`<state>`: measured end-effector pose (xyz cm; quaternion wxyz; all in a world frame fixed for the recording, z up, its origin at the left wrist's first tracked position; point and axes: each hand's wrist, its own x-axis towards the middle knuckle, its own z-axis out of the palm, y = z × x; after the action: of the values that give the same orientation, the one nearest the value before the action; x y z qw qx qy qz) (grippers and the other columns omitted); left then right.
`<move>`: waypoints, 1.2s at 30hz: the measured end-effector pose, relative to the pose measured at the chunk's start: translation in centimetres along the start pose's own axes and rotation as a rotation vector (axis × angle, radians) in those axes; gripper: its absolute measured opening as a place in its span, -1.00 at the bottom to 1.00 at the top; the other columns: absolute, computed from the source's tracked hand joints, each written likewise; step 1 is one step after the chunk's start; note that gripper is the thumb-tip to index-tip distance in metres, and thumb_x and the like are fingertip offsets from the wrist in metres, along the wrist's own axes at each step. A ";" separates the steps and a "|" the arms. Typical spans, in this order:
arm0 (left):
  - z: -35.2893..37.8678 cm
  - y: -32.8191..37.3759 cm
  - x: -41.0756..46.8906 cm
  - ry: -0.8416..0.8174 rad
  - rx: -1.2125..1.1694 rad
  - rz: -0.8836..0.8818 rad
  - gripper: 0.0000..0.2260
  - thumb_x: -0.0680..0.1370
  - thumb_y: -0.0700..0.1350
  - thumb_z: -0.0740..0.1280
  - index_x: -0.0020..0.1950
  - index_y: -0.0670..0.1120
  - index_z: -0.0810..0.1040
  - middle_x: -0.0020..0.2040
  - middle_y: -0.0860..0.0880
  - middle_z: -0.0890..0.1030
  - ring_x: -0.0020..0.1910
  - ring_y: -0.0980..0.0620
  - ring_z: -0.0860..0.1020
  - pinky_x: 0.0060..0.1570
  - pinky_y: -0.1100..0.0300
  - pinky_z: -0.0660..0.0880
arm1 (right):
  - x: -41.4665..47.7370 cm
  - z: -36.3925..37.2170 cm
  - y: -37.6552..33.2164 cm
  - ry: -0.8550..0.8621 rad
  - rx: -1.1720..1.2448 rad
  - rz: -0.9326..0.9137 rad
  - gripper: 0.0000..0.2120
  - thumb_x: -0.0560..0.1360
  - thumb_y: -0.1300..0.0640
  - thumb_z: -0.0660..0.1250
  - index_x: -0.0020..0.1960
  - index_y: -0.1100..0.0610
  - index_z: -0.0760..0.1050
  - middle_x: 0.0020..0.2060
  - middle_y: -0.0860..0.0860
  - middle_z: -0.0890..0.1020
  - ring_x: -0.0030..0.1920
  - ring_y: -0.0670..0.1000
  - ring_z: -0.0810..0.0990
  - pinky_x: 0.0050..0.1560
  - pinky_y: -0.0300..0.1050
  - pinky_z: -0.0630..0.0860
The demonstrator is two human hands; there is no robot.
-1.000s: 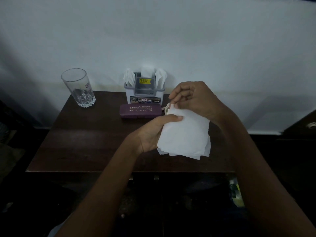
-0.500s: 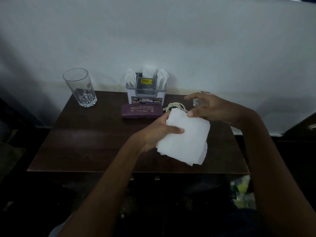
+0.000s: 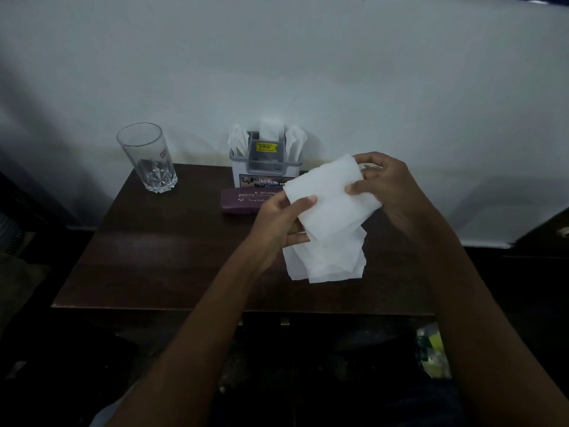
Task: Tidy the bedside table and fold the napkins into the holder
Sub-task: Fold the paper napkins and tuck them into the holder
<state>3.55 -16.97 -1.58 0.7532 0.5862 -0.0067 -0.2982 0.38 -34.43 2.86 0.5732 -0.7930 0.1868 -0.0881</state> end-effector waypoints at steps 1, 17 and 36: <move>0.0 0.0 0.1 0.029 0.001 0.012 -0.66 0.49 -0.18 0.39 0.25 -0.11 0.48 0.15 -0.11 0.61 0.01 -0.10 0.64 -0.22 0.10 0.64 | 0.1 0.4 0.1 0.025 0.001 0.004 -0.58 0.29 0.45 0.41 0.10 0.17 0.52 -0.18 0.11 0.63 -0.15 0.05 0.57 -0.09 -0.06 0.51; -0.2 0.6 -0.1 0.088 -0.153 0.029 -0.73 0.53 -0.31 0.09 -0.16 -0.17 0.58 0.00 -0.12 0.62 -0.07 -0.04 0.59 -0.26 0.23 0.61 | -0.5 0.9 0.5 -0.103 0.235 -0.019 -0.75 0.44 0.49 0.15 -0.27 0.25 0.49 -0.26 0.13 0.60 -0.35 -0.05 0.63 -0.40 -0.25 0.54; -0.5 0.5 0.1 0.303 0.006 0.141 -0.79 0.46 -0.38 0.35 -0.16 -0.07 0.50 -0.12 -0.02 0.56 -0.07 -0.02 0.57 -0.10 0.02 0.60 | 0.3 2.1 1.2 -0.124 0.177 0.150 -0.70 0.42 0.27 0.40 0.14 0.20 0.51 -0.04 0.03 0.57 -0.03 0.08 0.59 -0.21 -0.06 0.63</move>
<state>4.06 -16.49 -1.37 0.7630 0.6247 0.0650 -0.1529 1.14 -32.99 0.98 0.6565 -0.7269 0.2012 -0.0120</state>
